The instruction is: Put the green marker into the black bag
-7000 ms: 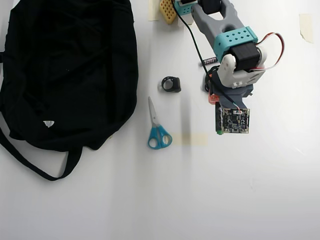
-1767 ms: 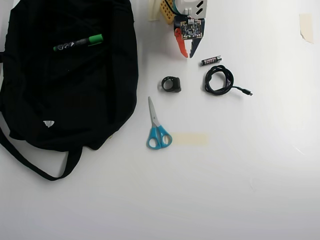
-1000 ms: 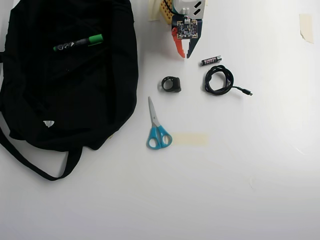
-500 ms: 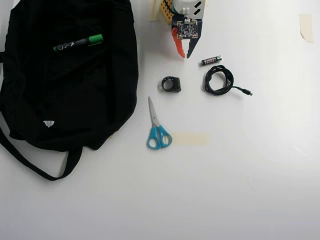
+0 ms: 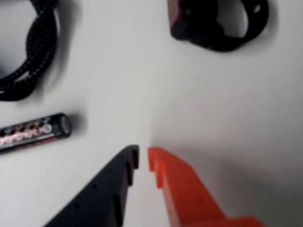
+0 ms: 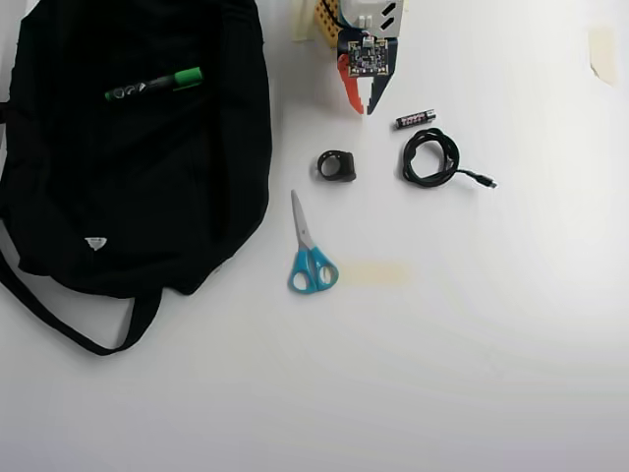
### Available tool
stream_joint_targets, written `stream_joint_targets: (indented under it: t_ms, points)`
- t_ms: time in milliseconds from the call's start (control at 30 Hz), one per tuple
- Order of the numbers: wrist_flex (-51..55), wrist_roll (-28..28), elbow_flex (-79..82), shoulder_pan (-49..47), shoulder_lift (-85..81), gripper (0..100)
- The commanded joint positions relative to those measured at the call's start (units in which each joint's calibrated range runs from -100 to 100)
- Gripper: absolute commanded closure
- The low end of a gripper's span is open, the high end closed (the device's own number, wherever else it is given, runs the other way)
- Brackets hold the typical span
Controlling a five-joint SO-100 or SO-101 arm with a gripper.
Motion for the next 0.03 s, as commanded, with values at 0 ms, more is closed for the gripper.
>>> stream_joint_targets:
  t_ms: [0]
  points:
    - [0.0,0.1,1.2,0.2,-0.6,98]
